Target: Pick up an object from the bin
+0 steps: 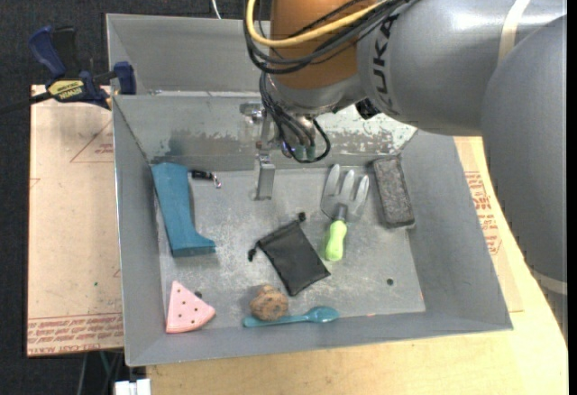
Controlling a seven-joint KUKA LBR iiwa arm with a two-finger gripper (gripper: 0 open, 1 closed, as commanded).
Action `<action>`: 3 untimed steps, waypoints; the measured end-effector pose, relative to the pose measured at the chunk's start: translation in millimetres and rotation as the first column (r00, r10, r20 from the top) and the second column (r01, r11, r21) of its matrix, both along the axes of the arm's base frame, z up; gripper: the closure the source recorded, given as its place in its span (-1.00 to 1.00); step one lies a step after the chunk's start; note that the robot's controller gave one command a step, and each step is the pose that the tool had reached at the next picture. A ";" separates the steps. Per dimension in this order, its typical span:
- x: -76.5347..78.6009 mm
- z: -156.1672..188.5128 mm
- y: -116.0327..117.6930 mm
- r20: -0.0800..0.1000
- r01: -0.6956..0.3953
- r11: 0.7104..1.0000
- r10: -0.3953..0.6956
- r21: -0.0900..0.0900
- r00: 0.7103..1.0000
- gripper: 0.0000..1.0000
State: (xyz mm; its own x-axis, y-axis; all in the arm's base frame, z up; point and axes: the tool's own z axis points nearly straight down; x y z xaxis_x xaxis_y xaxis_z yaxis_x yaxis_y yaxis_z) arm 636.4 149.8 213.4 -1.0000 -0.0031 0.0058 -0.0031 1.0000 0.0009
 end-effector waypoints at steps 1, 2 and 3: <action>1.7 4.7 -0.7 0.007 0.002 1.000 -0.002 0.001 1.000 -1.00; -21.5 -20.7 -13.5 0.015 -0.099 0.995 0.099 0.002 0.995 -1.00; -26.2 -68.0 -42.2 0.011 0.005 1.000 -0.005 0.003 1.000 -1.00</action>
Offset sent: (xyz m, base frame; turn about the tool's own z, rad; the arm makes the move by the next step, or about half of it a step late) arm -0.0490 -0.0314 -0.0525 -0.2002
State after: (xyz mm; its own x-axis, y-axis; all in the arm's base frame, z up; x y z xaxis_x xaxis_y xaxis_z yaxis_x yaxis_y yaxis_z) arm 610.2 107.6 145.3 -1.0000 0.0015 -0.0049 0.0015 1.0000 0.0036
